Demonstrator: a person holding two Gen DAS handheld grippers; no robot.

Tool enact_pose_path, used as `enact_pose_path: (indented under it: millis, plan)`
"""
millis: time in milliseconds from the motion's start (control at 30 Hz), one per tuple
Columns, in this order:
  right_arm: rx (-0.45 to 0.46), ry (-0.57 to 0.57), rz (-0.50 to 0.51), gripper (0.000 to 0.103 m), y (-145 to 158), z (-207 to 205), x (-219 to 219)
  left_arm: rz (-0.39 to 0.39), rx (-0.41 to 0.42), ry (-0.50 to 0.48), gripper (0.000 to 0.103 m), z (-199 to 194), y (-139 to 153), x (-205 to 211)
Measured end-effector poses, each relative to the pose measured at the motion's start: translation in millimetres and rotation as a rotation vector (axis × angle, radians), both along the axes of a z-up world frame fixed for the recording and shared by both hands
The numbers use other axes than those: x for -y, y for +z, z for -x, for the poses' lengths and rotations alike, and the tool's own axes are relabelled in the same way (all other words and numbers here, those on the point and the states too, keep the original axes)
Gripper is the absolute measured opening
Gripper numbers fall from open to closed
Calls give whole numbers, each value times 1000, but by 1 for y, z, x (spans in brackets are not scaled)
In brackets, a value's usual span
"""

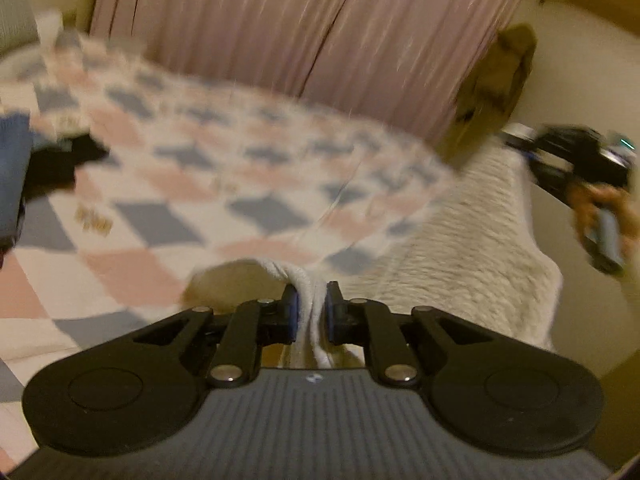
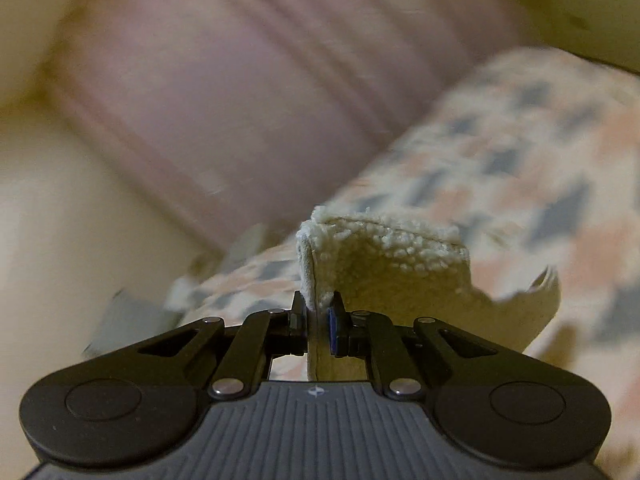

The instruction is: Fold clothes

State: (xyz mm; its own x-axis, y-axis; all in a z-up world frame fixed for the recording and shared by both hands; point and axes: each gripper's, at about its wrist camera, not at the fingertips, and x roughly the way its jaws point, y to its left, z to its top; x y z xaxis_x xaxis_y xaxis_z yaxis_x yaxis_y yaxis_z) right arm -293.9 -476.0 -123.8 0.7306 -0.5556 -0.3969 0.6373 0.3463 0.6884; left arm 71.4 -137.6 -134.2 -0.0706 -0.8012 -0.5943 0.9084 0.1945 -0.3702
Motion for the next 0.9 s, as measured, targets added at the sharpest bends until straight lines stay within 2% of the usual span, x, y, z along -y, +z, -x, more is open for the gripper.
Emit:
enact_pose_path:
  millis: [100,167,200,233,267,300,367,433,500,533,567,667,733,800,900]
  plan:
    - [-36,72,27,10,27,24,37,73,24,-29,11,87,40,-11]
    - [-89,93,15,12,31,55,70,91,-13,-119,16,151,41,6]
    - [-126,84,-13,15,27,75,87,99,-32,-163,23,182,42,14]
    - [-176,42,-43,29,22,94,108,89,-78,-208,33,209,32,25]
    - [-261,-19,-78,57,13,116,126,61,-153,-275,39,243,16,43]
    - [-336,-73,-101,78,2,136,135,5,-156,-321,43,270,0,59]
    - [-448,-153,-123,75,-20,177,143,-105,-161,-411,42,325,-31,90]
    - [-437,-136,-122,75,-43,219,125,-185,-113,-437,42,349,-53,99]
    - [-418,-98,-127,75,-71,258,100,-242,-139,-416,42,346,-74,94]
    - [-442,-77,-128,75,-89,275,80,-268,-135,-394,42,338,-84,89]
    - [-471,-57,-131,75,-108,290,58,-308,-81,-352,42,327,-95,83]
    - [-640,12,-124,73,-158,314,-20,-442,139,-249,42,299,-129,70]
    - [-748,85,-79,70,-183,317,-65,-486,294,-226,42,290,-149,61]
    - [-858,165,27,67,-206,306,-105,-501,489,-263,42,286,-175,52]
    - [-998,272,203,65,-248,282,-144,-503,793,-397,43,296,-230,36]
